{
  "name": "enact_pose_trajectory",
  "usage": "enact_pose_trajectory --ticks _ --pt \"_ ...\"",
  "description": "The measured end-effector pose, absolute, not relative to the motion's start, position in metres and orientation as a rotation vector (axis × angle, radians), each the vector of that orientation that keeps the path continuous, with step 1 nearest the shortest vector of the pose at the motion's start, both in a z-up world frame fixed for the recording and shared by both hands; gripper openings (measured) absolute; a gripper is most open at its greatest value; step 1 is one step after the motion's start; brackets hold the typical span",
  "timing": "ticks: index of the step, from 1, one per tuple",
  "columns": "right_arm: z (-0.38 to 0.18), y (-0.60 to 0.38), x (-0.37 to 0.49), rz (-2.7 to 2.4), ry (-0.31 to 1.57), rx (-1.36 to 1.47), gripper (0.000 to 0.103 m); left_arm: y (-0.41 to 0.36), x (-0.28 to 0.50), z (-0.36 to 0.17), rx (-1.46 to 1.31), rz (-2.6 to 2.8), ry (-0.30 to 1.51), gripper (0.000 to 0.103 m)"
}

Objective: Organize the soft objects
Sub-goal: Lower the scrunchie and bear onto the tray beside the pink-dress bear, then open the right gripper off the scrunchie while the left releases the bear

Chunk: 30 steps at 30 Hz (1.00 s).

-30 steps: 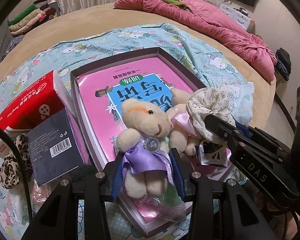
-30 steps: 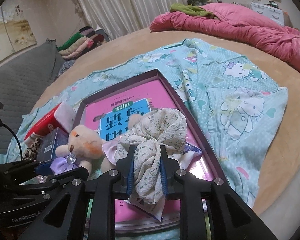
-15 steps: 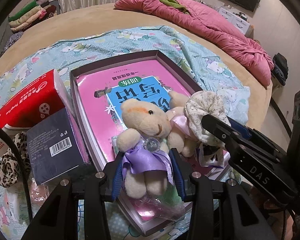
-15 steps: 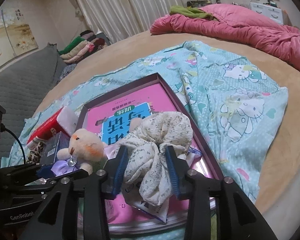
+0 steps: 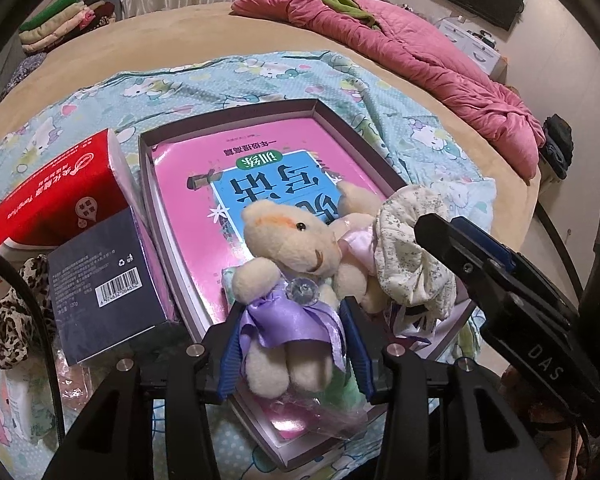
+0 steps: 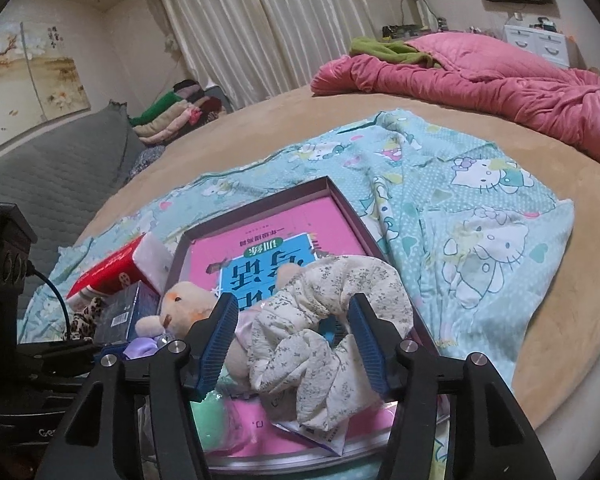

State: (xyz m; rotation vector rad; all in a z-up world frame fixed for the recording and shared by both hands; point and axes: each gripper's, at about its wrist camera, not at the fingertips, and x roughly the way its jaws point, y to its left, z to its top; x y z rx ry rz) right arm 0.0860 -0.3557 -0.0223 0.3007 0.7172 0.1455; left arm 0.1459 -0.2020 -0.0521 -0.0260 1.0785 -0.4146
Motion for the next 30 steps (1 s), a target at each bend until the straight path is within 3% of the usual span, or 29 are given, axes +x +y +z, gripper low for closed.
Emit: enact_pose_trajectory --ticks 10,30 --pt "-0.022 -0.356 0.085 0.138 0.717 0.304 0.062 -0.199 0.147 -0.055 -0.033 -0.408 1.086 0.05" --pt "-0.021 -0.359 0.085 0.134 0.704 0.303 0.074 -0.188 0.145 -0.047 -0.068 -0.413 1.07 0.068"
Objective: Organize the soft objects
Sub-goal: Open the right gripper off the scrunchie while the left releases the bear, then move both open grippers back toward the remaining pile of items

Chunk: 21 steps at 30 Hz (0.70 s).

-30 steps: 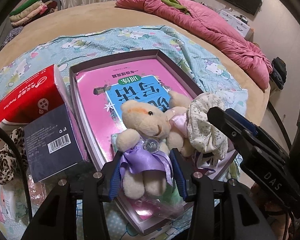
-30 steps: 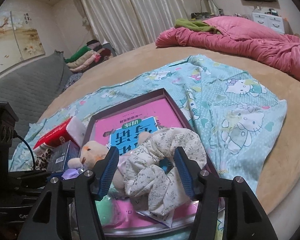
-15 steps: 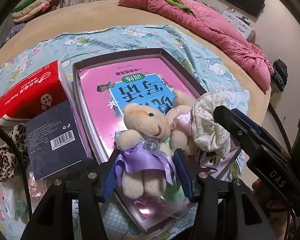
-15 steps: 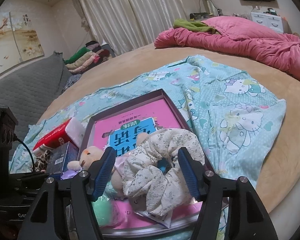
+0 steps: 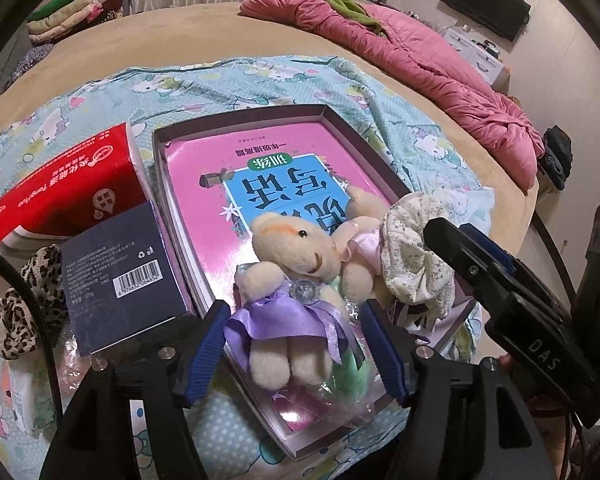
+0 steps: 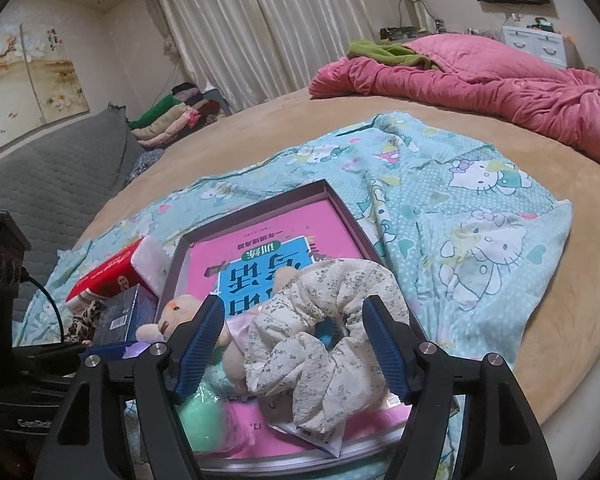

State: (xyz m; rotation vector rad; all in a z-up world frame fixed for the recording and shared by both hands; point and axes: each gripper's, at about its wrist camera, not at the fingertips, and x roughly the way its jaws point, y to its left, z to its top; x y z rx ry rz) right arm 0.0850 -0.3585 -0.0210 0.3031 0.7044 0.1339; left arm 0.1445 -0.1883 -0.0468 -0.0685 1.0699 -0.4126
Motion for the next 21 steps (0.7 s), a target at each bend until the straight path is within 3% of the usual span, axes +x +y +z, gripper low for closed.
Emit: enact_pose_trajectory --ticks 21 --pt "-0.018 -0.361 0.082 0.1 0.685 0.292 0.078 -0.175 0.127 -0.027 -0.046 -0.367 1.025 0.079"
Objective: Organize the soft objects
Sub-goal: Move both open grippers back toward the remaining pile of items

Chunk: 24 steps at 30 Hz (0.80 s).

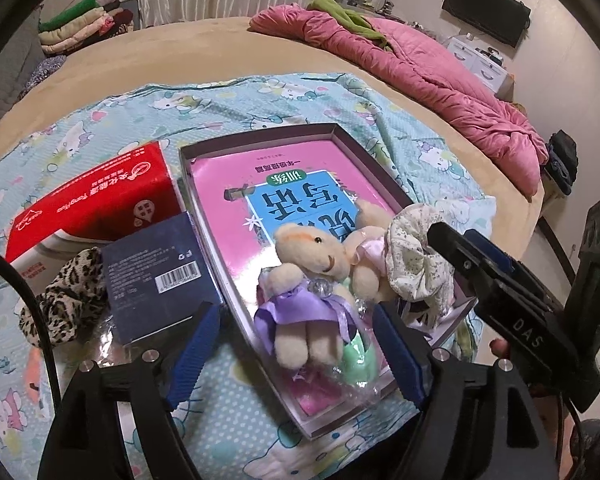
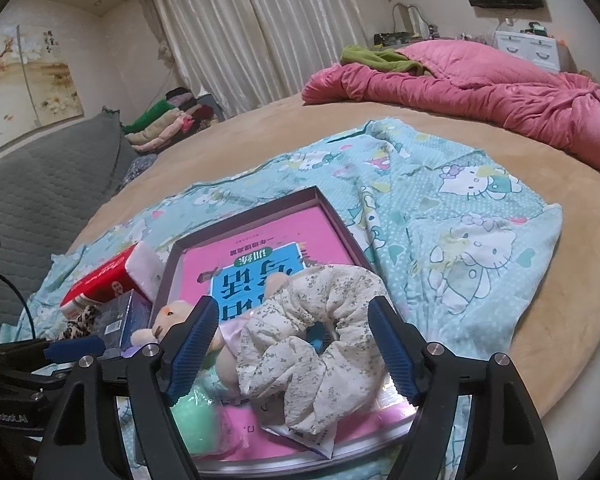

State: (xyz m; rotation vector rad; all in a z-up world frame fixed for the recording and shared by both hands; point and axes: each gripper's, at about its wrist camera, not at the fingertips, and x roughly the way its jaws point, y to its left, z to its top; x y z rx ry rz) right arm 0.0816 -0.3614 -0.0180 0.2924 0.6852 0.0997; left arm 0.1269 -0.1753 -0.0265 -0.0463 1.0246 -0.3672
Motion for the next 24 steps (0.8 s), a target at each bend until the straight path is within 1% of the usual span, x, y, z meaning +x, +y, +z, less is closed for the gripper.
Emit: enact_pose_trajectory --ticks 3,13,24 --pt "-0.017 -0.361 0.081 0.082 0.681 0.278 0.078 -0.172 0.124 -0.026 -0.044 -0.358 1.024 0.081" --pt "-0.007 -0.355 0.072 0.07 0.64 0.237 0.078 -0.159 0.113 -0.015 -0.039 -0.32 0.998 0.081" --pt "0.019 -0.342 0.055 0.051 0.563 0.193 0.079 -0.141 0.104 -0.003 -0.033 -0.286 0.973 0.081"
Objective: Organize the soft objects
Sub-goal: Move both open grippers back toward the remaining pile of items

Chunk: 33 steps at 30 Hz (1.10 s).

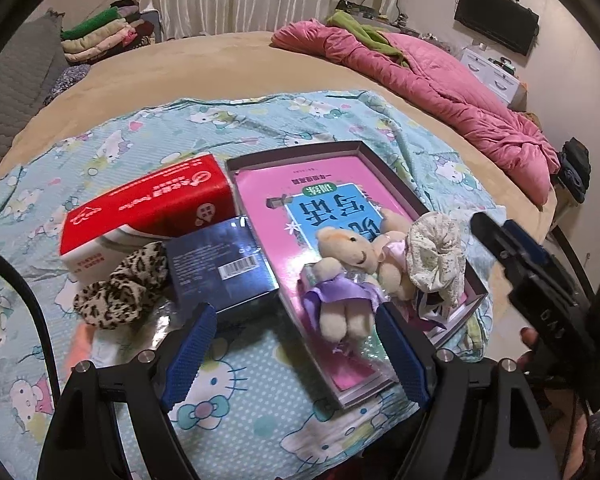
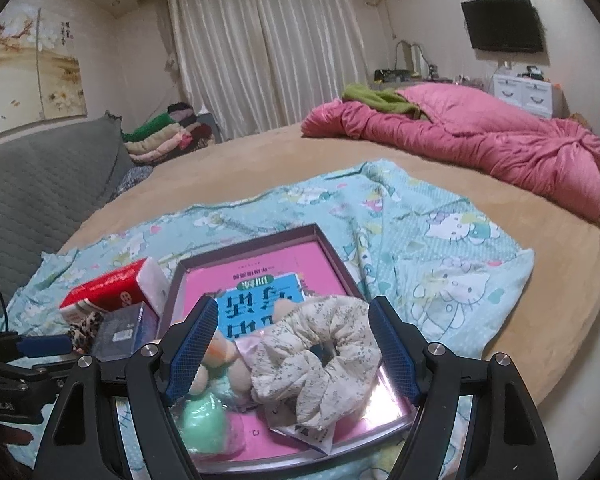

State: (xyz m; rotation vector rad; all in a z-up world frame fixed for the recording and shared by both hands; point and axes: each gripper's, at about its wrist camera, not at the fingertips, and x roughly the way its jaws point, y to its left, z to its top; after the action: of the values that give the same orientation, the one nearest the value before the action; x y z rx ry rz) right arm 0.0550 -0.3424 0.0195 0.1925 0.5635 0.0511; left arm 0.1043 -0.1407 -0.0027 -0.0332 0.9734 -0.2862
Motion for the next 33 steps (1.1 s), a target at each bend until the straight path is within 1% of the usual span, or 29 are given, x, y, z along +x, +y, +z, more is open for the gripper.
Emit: enact_pose_trajectory --ticks 10,19,33 --pt "0.045 -0.322 0.043 0.091 0.511 0.182 0.079 -0.121 0.095 0.007 -0.042 -0.258 0.949 0.081" --pt "0.059 -0.297 0.035 0.162 0.511 0.176 0.079 -0.101 0.086 0.018 -0.058 -0.24 0.929 0.081" --pt "0.08 -0.253 0.023 0.272 0.495 0.113 0.08 -0.024 0.078 0.036 -0.13 -0.111 0.896 0.081"
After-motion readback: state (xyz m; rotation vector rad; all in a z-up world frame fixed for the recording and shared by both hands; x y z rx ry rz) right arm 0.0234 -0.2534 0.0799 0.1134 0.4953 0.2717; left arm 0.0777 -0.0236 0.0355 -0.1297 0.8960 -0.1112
